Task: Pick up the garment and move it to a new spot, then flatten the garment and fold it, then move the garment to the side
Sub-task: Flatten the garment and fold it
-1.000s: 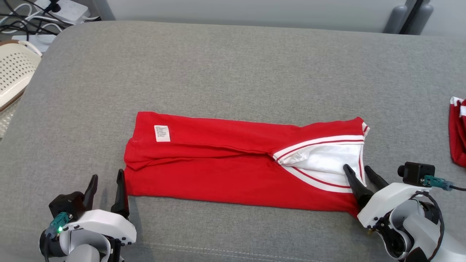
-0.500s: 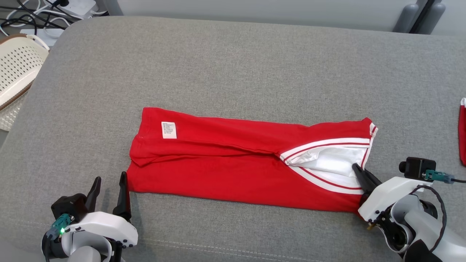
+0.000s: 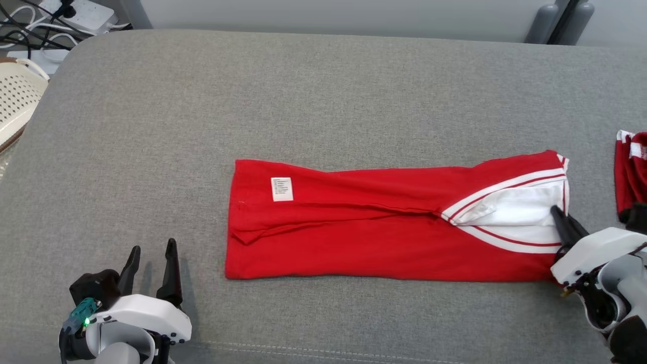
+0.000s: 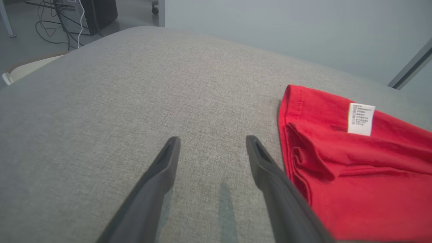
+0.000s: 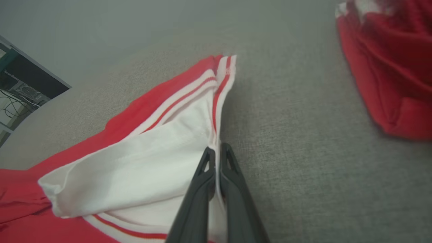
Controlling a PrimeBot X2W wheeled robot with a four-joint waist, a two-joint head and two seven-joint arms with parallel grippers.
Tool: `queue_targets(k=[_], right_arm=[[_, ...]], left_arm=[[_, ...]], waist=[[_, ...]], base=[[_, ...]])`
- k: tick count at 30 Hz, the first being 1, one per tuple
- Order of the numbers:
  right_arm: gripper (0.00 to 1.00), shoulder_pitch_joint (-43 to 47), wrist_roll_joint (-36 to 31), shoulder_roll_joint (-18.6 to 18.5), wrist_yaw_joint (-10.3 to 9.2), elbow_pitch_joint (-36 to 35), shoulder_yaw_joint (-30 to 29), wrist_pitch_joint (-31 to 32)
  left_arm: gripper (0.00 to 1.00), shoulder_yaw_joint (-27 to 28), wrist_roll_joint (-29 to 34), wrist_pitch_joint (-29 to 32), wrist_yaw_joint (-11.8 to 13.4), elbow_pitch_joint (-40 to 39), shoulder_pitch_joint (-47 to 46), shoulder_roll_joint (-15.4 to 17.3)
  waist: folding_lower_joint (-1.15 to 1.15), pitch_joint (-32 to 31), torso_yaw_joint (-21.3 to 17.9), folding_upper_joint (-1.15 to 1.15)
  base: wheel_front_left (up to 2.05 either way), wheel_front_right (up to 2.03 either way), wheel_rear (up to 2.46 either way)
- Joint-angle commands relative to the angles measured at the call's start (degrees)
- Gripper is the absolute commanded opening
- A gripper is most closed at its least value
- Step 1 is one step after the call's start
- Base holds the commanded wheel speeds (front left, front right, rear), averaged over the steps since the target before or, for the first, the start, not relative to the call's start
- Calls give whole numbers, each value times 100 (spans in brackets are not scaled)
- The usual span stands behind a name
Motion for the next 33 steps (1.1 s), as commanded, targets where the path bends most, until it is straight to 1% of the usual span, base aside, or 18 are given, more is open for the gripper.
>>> queue_targets(k=[1,3,5,10,11,12,16,19,24,33], right_arm=[[0,-96,-100,-182,-22,-65,-102,-124],[0,-128,-250,-219,-22,-171,-187,-126],[0,-136,-378,-189,-22,-438,-193,-126],[0,-190,-595,-44,-22,-1319,210,-51],[0,-190,-595,-44,-22,-1319,210,-51],[0,-222,-612,-2,-22,-1519,312,13],[0,-412,-735,166,-22,-2219,710,218],[0,-543,-752,350,-22,-2505,954,401],[0,-714,-865,592,-22,-2480,1349,675],[0,-1095,-996,1093,-22,-1969,1846,897]], left_arm=[[100,120,-51,-28,-25,-104,27,135],[100,77,-94,-28,-26,-96,37,135],[100,26,-109,-28,-28,-75,45,135],[100,-151,-194,-28,-30,-34,63,135],[100,-151,-194,-28,-30,-34,63,135],[100,-197,-214,-28,-30,-26,64,135],[100,-448,-346,-28,-29,19,66,135],[100,-682,-473,-28,-9,37,84,135],[100,-977,-683,-28,62,37,127,135],[100,-1293,-820,-28,109,28,187,135]], waist=[[0,-31,-85,0],[0,-46,-145,0],[0,-56,-188,0],[0,-82,-234,0],[0,-82,-234,0],[0,-84,-225,0],[0,-88,-101,0],[0,-84,65,0],[0,-75,421,0],[0,9,911,0]], base=[[0,0,0],[0,0,0],[0,0,0],[0,0,0],[0,0,0],[0,0,0],[0,0,0],[0,0,0],[0,0,0],[0,0,0]])
